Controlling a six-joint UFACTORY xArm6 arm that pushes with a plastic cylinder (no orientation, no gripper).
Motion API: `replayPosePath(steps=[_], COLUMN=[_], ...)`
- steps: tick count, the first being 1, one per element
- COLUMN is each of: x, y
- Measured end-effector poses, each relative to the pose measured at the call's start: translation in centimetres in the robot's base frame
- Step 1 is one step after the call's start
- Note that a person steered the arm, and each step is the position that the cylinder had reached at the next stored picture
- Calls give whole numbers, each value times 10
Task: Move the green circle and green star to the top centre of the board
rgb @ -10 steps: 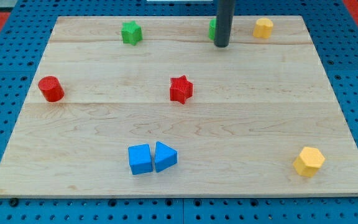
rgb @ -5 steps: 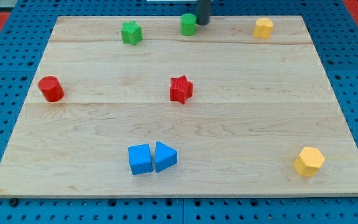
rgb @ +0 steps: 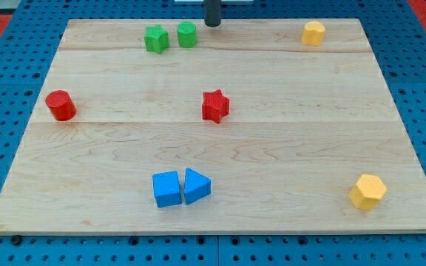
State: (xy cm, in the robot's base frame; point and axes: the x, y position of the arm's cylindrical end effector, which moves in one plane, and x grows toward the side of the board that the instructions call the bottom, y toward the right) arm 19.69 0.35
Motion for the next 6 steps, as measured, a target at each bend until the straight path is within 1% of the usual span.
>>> replayPosePath(steps=[2, 3, 4, 6], x=[-1, 24, 60, 94], y=[9, 4, 6, -146])
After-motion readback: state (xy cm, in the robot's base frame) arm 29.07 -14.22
